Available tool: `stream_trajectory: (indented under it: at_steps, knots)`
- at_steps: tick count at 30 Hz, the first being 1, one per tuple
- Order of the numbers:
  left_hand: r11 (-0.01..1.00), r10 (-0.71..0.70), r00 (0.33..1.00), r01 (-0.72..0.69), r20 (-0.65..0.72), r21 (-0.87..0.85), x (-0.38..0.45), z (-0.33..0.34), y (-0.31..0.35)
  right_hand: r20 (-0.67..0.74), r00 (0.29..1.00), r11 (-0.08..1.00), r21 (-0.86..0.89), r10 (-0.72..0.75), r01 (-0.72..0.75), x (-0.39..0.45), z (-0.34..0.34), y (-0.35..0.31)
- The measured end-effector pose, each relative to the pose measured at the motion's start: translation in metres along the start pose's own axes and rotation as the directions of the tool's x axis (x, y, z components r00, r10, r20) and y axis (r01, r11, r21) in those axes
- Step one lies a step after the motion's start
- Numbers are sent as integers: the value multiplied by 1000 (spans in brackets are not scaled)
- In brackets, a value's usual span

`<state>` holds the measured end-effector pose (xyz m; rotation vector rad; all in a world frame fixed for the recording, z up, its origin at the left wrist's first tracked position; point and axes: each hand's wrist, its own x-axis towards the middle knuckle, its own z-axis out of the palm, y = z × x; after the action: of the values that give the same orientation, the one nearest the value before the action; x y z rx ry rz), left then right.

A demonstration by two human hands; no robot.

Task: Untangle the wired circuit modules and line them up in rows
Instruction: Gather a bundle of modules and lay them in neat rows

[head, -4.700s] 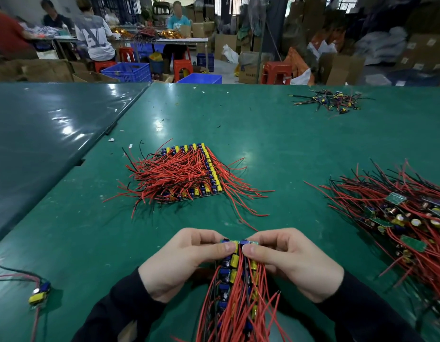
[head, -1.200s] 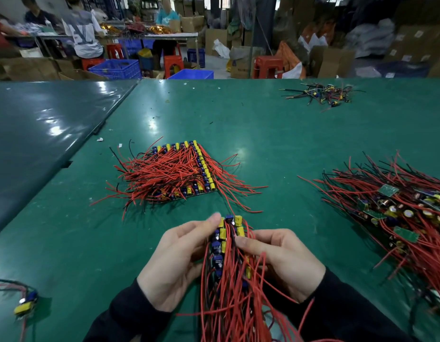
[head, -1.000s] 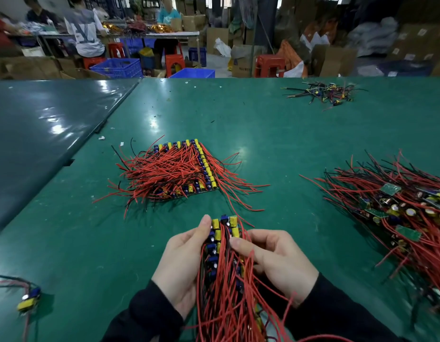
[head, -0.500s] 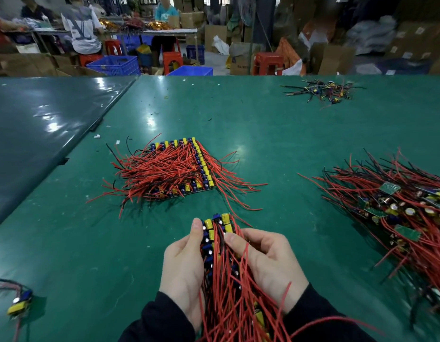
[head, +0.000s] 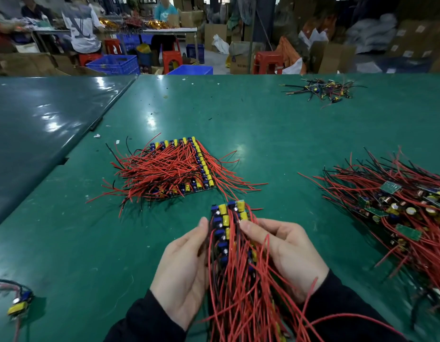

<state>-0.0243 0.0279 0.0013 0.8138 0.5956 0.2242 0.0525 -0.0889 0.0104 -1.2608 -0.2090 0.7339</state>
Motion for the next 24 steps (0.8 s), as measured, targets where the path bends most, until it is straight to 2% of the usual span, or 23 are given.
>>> stream_trajectory:
  at_steps: [6, 14, 19, 22, 24]
  knots:
    - [997, -19, 1000, 18, 15, 76, 3, -2, 0, -7, 999, 998, -36, -48, 48, 1, -6, -6]
    - [999, -11, 1000, 10, 15, 51, 0, -1, -1, 40, 999, 1000, -27, 7, -6, 1, -6, -3]
    - [987, 77, 997, -75, -8, 144, 1, -5, 7, 73, 996, 978, -203, 61, -45, 1, -5, 2]
    - [968, 22, 998, -35, 56, 249, -2, -6, 9, 85, 995, 953, -303, 45, -17, 2, -8, 1]
    - [954, -21, 997, -3, 78, 299, -3, -6, 11, 135, 990, 953, -303, 43, 0, 2, -10, -2]
